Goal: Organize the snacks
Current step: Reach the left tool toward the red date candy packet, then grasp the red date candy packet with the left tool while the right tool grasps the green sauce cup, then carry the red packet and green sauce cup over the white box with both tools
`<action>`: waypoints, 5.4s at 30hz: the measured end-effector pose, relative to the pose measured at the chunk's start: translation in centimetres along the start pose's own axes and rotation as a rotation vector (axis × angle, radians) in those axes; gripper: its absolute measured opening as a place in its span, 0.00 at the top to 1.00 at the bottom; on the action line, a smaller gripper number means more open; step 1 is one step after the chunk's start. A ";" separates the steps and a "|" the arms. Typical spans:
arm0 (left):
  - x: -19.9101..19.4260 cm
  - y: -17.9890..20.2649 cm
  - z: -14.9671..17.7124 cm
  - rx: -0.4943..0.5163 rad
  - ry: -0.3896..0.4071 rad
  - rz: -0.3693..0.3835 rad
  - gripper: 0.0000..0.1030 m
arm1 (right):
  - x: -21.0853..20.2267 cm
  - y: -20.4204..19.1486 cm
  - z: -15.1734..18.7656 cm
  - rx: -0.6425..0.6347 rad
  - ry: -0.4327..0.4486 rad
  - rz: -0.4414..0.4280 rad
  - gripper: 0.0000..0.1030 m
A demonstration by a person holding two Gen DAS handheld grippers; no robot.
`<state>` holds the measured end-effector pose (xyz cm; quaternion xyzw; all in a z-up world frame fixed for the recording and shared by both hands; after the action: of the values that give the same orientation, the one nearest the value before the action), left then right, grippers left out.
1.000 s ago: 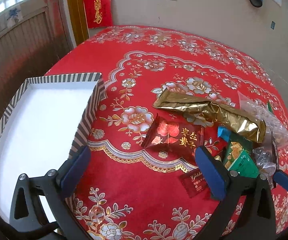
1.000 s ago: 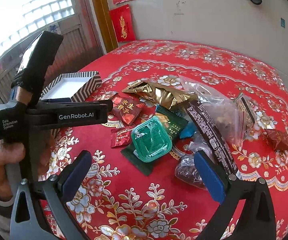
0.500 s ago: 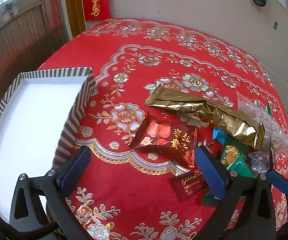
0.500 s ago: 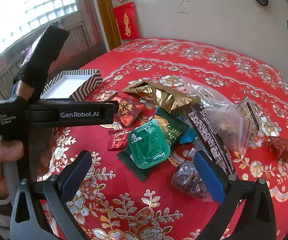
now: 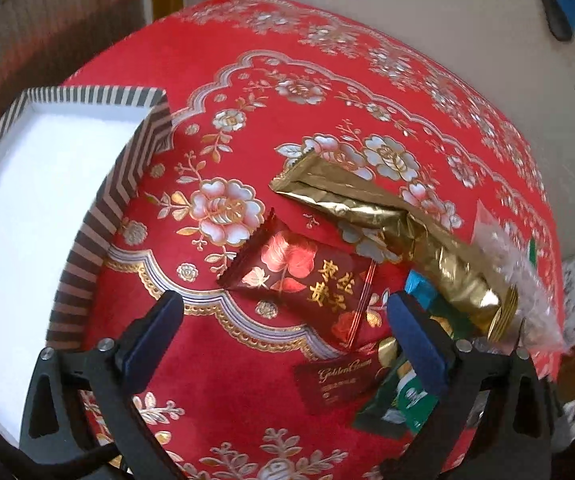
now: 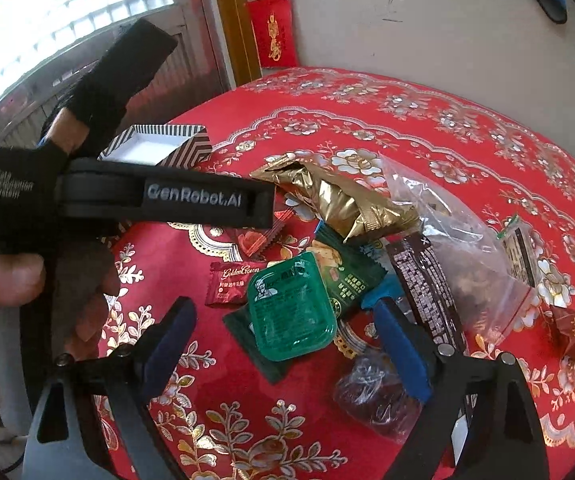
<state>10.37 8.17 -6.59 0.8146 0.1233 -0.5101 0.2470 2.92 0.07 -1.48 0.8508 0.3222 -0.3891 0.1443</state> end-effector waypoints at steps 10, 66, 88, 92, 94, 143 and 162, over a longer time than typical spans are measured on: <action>1.4 -0.2 -1.0 -0.245 -0.033 -0.008 0.02 | 0.8 0.6 -0.5 -0.023 -0.005 -0.013 0.13; -2.1 -1.4 1.0 0.114 0.028 0.055 0.65 | -1.3 -1.2 1.4 0.045 0.003 -0.029 0.59; 0.8 0.2 2.0 0.229 0.020 -0.044 0.23 | -1.4 -1.2 1.2 0.064 0.014 -0.049 0.59; 0.5 -0.1 2.0 0.263 0.058 -0.058 0.36 | -1.4 -1.3 1.3 0.057 0.012 -0.046 0.59; 0.4 -0.4 1.8 0.253 0.058 -0.042 0.39 | -1.3 -1.4 1.4 0.050 0.008 -0.042 0.59; -9.6 -16.5 -9.5 0.085 0.264 -0.111 0.52 | 5.9 -12.8 -14.7 -0.172 0.059 -0.113 0.59; -2.6 -21.9 -14.1 -0.024 0.178 -0.207 0.52 | 15.5 -14.7 -16.8 -0.205 -0.069 -0.154 0.59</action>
<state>10.16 34.29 -5.31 0.8365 0.2342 -0.4572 0.1907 10.30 26.18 -2.11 0.7905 0.4196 -0.3930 0.2112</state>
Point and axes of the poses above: each gripper's, at about its wrist camera, not at the fingertips, and x roughly the way its jaws point, y to its right, z to its underside, the point moved 10 cm from there along x, roughly the way its jaws point, and after that the axes turned 11 degrees about -x, right-handed, at the moved point
